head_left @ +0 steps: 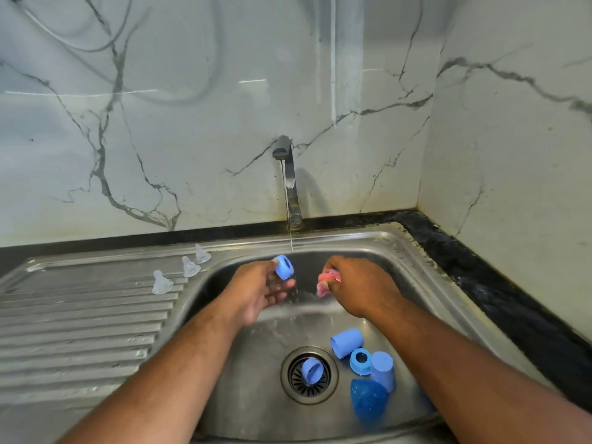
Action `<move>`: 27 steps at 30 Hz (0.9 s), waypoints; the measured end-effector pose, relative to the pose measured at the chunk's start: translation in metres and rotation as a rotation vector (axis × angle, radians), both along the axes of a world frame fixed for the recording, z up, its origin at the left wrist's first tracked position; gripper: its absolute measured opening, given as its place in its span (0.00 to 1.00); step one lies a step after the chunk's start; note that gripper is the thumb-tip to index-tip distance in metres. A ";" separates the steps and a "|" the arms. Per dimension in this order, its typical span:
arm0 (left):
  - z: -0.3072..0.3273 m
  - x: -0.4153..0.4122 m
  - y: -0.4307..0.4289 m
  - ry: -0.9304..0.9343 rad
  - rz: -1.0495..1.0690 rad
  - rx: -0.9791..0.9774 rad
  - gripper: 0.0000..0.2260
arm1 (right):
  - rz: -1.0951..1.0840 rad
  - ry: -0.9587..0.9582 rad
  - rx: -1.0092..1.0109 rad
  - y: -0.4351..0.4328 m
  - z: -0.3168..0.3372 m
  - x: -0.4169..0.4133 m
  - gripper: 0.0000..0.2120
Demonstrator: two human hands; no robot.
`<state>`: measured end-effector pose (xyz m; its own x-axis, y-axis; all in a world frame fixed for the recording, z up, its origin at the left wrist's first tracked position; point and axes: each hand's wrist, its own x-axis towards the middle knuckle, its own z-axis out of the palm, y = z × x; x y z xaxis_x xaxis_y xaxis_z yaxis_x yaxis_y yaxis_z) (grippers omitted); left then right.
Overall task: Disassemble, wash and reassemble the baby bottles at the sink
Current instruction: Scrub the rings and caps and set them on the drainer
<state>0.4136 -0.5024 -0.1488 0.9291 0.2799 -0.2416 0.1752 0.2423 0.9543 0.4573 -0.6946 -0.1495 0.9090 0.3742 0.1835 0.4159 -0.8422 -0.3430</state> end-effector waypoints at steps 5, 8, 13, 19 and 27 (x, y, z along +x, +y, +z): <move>0.023 -0.044 0.003 -0.063 -0.059 -0.083 0.05 | 0.023 -0.124 0.126 -0.003 0.017 -0.008 0.03; 0.010 -0.058 0.002 -0.117 -0.081 -0.007 0.04 | 0.144 -0.209 0.310 -0.001 0.029 -0.020 0.02; 0.001 -0.057 -0.008 -0.208 -0.161 0.054 0.12 | 0.323 -0.322 0.354 0.010 0.031 -0.033 0.10; -0.001 -0.044 -0.013 -0.261 -0.140 -0.005 0.10 | 0.352 -0.290 0.295 0.013 0.022 -0.028 0.18; 0.000 -0.047 -0.009 -0.303 -0.151 -0.044 0.17 | 0.374 -0.411 0.153 0.013 0.021 -0.033 0.25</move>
<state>0.3668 -0.5113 -0.1485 0.9906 0.1293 0.0434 -0.0782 0.2772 0.9576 0.4246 -0.6819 -0.1284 0.5625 0.5976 0.5713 0.8008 -0.5658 -0.1965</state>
